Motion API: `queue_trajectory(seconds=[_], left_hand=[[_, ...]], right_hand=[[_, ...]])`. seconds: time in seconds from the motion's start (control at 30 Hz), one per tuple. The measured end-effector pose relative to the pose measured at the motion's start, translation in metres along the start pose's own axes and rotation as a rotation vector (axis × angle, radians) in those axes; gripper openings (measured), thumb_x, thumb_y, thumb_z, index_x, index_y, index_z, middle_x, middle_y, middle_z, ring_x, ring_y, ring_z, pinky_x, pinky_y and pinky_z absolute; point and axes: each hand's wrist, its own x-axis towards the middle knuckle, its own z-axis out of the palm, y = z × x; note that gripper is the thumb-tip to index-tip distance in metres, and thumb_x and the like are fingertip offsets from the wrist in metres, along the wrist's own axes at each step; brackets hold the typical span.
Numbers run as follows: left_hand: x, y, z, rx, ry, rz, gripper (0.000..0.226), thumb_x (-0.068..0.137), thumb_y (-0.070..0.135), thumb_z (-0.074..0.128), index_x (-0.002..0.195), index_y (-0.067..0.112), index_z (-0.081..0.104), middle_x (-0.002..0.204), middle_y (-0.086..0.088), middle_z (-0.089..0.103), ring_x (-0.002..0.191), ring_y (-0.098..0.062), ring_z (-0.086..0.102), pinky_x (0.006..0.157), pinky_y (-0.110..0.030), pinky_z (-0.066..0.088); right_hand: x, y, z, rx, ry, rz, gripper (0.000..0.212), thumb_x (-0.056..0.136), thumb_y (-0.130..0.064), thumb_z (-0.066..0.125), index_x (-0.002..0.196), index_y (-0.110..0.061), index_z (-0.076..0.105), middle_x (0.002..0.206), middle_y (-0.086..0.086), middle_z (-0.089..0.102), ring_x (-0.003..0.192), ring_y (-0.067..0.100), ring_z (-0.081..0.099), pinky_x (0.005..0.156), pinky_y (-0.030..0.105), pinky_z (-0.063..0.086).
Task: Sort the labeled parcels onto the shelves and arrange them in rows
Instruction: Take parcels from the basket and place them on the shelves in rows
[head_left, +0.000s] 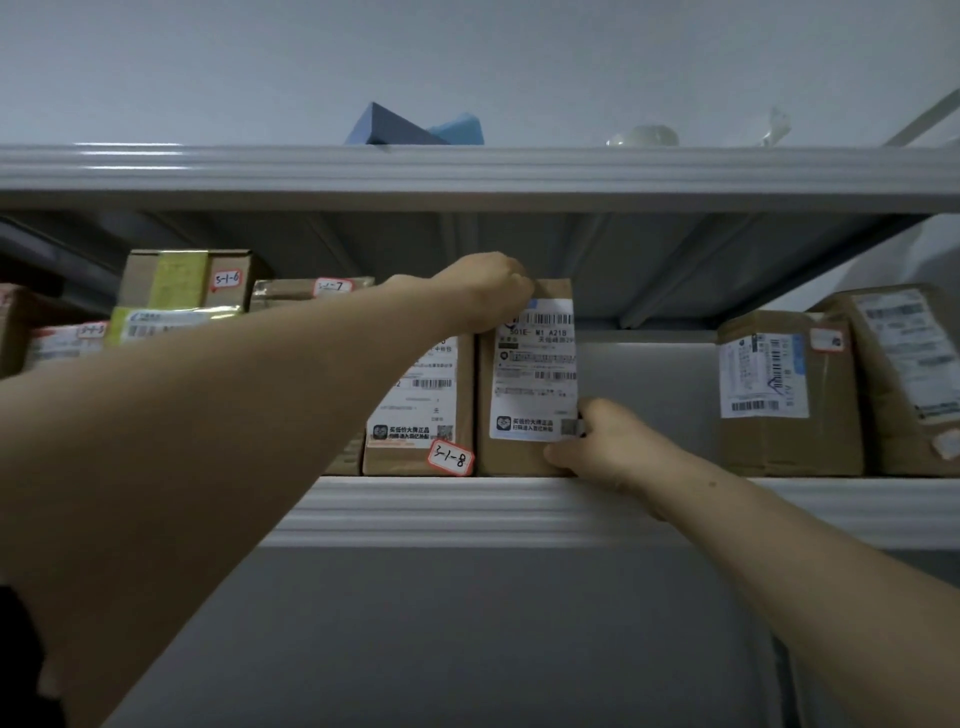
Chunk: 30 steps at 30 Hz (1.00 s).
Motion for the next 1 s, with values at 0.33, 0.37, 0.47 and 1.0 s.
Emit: queue_trajectory(seconds=[0.33,0.37,0.47,1.0], left_hand=[[0.007,0.011,0.002,-0.014,0.067,-0.079,0.031,0.094,0.022,0.037,0.114,0.012,0.059,0.119,-0.008,0.059,0.099,-0.022,0.051,0.081,-0.031,0.036],[0.006,0.015,0.003,-0.009,0.100,-0.082,0.033,0.095,0.023,0.036,0.119,0.011,0.056,0.123,-0.009,0.057,0.105,-0.024,0.052,0.084,-0.033,0.038],[0.005,0.030,0.007,0.038,0.250,-0.015,0.040,0.097,0.023,0.035,0.131,0.009,0.050,0.134,-0.011,0.050,0.120,-0.027,0.048,0.094,-0.034,0.036],[0.035,0.175,0.118,-0.743,-0.229,-0.255,0.055,0.088,0.025,0.067,0.132,0.007,0.038,0.114,-0.009,0.053,0.118,-0.028,0.050,0.089,-0.043,0.044]], right_hand=[[-0.002,0.008,-0.011,0.124,-0.026,-0.009,0.020,0.088,-0.023,0.064,0.103,-0.016,0.052,0.100,-0.001,0.058,0.096,0.017,0.056,0.085,0.027,0.045],[-0.004,0.010,-0.015,0.139,-0.015,-0.012,0.027,0.088,-0.027,0.065,0.109,-0.017,0.051,0.101,0.001,0.055,0.098,0.017,0.053,0.087,0.027,0.043],[-0.007,0.023,-0.028,0.143,0.083,-0.007,0.067,0.087,-0.034,0.066,0.142,-0.011,0.037,0.133,0.009,0.050,0.120,0.024,0.050,0.099,0.033,0.042],[-0.051,0.129,-0.138,0.139,0.659,0.041,0.037,0.085,-0.004,0.057,0.120,-0.018,0.057,0.106,-0.003,0.056,0.091,0.010,0.054,0.090,0.032,0.049]])
